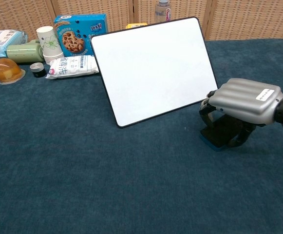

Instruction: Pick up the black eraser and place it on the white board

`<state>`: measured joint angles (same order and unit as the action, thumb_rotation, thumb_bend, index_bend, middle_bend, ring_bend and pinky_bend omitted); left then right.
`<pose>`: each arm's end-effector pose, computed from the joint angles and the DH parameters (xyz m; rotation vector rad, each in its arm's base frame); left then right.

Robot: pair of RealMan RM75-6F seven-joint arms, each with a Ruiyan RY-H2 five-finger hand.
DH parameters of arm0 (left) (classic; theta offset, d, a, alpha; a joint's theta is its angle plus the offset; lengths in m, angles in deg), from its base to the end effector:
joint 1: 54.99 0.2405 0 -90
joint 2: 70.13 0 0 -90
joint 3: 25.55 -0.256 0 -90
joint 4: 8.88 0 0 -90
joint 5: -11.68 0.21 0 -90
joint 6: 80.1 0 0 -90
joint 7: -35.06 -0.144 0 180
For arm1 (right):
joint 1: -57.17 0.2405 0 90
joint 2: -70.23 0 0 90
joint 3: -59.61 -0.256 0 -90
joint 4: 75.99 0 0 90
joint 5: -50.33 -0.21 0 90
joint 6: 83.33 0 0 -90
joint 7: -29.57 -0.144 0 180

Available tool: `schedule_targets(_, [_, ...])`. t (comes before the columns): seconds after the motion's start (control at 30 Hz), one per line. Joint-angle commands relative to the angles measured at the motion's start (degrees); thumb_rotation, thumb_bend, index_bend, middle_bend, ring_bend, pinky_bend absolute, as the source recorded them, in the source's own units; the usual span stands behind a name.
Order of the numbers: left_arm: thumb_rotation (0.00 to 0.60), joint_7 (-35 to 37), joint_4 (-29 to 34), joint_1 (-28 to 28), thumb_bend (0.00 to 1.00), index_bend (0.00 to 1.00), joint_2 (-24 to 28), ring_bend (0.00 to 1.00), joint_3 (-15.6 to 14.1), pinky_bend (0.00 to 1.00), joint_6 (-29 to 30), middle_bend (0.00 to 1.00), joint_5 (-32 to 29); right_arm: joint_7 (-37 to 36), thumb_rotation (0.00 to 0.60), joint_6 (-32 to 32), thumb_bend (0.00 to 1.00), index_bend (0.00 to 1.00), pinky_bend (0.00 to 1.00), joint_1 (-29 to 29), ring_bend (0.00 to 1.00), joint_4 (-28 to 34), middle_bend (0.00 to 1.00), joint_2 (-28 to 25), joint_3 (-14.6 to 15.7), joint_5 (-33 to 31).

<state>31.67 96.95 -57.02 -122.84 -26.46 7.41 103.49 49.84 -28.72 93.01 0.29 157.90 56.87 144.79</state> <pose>-0.2748 0.1503 0.1909 -1.4617 -0.8937 -0.8909 -0.1893 -0.2979 -0.0277 2.2084 -0.4141 0.7925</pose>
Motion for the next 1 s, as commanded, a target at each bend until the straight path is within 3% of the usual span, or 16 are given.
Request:
schedule_targets(0.03, [0.6,0.16,0.0,0.03,0.08,0.0,0.04,0.0,0.03,0.07,0.05,0.0,-0.08,-1.53,0.6,1.89,0.04,0.54,0.47,-0.03,0.38,-0.99,0.48,0.7,0.57,1.17])
schedule_targets(0.5, [0.6,-0.18,0.2,0.07,0.08,0.0,-0.04,0.0,-0.04,0.07,0.07,0.0,0.03,-5.07,0.6,4.56,0.13,0.57,0.52,0.23,0.46,-4.09,0.53,1.57,2.55,2.87])
schedule_targets(0.83, [0.6,0.22,0.09,0.08,0.08,0.0,0.05,0.0,-0.01,0.07,0.12,0.0,-0.01,-9.59,0.6,12.91,0.14,0.6,0.55,-1.55,0.49,-5.4,0.56,1.28,2.93,5.38])
schedule_targets(1.0, [0.6,-0.07,0.18,0.01,0.08,0.0,0.01,0.0,-0.07,0.07,-0.04,0.0,0.1,-11.09,0.6,16.82,0.14,0.6,0.55,-2.32,0.49,-5.25,0.57,0.81,1.66,5.43])
